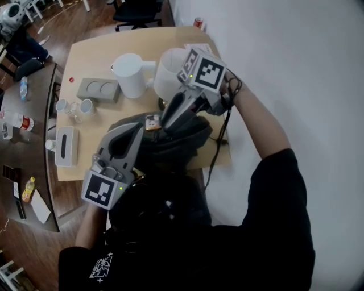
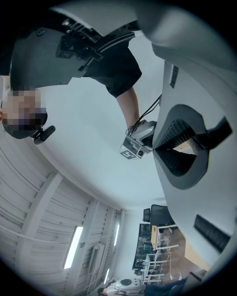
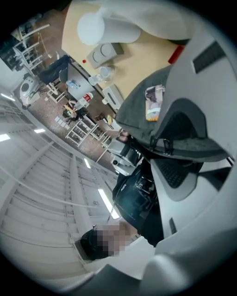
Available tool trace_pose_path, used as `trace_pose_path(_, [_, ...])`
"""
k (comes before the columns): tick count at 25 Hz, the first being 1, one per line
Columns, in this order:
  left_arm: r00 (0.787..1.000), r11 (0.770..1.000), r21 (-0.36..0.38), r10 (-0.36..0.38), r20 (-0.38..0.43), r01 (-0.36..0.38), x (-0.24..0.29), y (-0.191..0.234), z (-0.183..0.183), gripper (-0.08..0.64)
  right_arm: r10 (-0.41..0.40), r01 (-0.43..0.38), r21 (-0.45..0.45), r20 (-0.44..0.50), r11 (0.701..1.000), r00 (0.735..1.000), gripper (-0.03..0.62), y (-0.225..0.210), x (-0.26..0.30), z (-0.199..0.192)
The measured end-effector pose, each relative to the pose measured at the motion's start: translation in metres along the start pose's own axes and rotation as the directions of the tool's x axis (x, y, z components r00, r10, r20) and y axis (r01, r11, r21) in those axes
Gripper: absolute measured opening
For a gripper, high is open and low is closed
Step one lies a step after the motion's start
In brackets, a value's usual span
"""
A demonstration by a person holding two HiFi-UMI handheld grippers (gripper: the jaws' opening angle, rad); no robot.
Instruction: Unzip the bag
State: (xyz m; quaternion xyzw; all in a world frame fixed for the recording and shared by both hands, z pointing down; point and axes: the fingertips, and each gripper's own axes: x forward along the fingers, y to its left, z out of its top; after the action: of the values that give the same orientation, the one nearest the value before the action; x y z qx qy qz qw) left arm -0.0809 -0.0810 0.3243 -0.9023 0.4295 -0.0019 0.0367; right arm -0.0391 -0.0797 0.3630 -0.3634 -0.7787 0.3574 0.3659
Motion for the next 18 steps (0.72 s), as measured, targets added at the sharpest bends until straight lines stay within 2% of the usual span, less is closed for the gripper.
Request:
trace_pose_path(3, [1.000, 1.000, 0.000, 0.000, -0.003, 0.000, 0.001, 0.000, -0.001, -0.002, 0.016, -0.015, -0.024, 0.036, 1.000, 0.999, 0.156, 0.009, -0.006, 0.003])
trace_pose_path(5, [1.000, 1.000, 0.002, -0.001, -0.006, 0.001, 0.002, 0.001, -0.002, -0.002, 0.001, -0.001, -0.043, 0.022, 0.999, 1.000, 0.127, 0.012, -0.005, -0.001])
trace_pose_path(6, [1.000, 1.000, 0.003, -0.002, -0.007, 0.002, 0.002, 0.001, -0.002, -0.002, -0.017, 0.017, -0.055, 0.005, 0.998, 1.000, 0.125, 0.012, -0.004, -0.003])
trace_pose_path(7, [1.000, 1.000, 0.006, -0.002, -0.008, 0.002, 0.003, 0.001, -0.002, -0.002, -0.040, 0.039, -0.068, -0.015, 0.997, 0.999, 0.097, 0.012, -0.003, -0.005])
trace_pose_path(10, [1.000, 1.000, 0.009, 0.001, -0.012, -0.001, 0.004, 0.002, -0.002, -0.002, -0.106, 0.099, -0.096, -0.073, 0.990, 0.992, 0.087, 0.014, 0.001, -0.008])
trace_pose_path(14, [1.000, 1.000, 0.004, 0.005, -0.016, -0.005, 0.004, 0.002, -0.003, -0.002, -0.210, 0.193, -0.134, -0.124, 0.972, 0.970, 0.059, 0.018, 0.007, -0.009])
trace_pose_path(16, [1.000, 1.000, -0.003, 0.004, -0.009, -0.004, 0.004, 0.003, -0.001, -0.002, -0.280, 0.264, -0.171, -0.082, 0.949, 0.956, 0.023, 0.020, 0.006, -0.007])
trace_pose_path(18, [1.000, 1.000, -0.012, 0.001, -0.001, -0.001, 0.004, 0.003, 0.000, -0.002, -0.347, 0.344, -0.200, 0.017, 0.918, 0.938, 0.013, 0.024, 0.003, -0.004])
